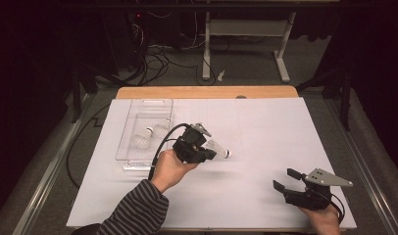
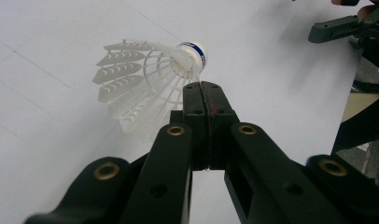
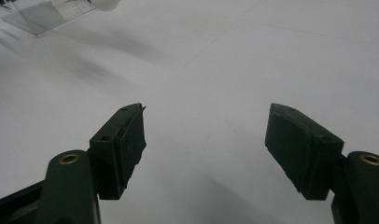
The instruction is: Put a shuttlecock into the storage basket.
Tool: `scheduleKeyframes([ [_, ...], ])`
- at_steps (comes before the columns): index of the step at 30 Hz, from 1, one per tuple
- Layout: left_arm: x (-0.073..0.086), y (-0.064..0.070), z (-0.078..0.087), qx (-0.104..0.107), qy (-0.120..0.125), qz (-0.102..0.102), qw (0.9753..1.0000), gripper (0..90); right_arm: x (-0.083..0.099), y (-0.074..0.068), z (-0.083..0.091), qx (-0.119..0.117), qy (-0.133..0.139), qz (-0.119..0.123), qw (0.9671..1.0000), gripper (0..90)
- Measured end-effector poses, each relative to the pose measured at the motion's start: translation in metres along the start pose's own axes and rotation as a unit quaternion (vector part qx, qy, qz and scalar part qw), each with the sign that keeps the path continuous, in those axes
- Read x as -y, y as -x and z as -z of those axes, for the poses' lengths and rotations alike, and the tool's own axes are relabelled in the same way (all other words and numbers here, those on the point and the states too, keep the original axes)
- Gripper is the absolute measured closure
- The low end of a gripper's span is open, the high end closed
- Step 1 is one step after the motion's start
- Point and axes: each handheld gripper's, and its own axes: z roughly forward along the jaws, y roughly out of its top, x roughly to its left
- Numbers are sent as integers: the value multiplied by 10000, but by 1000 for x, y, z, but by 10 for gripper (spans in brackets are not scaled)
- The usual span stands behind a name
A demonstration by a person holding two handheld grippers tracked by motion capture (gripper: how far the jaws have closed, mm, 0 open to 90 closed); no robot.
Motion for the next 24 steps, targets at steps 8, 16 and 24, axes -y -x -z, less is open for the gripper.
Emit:
scheduleKeyframes([
  [8, 5, -2, 9, -63, 65, 62, 9999, 897, 0, 0, 0, -2, 0, -3, 10000, 293],
  [16, 10, -4, 19, -143, 122, 94, 9998, 897, 0, 0, 0, -4, -2, -1, 10000, 293],
  [24, 13, -5, 25, -174, 175, 135, 9996, 897, 0, 0, 0, -5, -6, 5, 10000, 293],
])
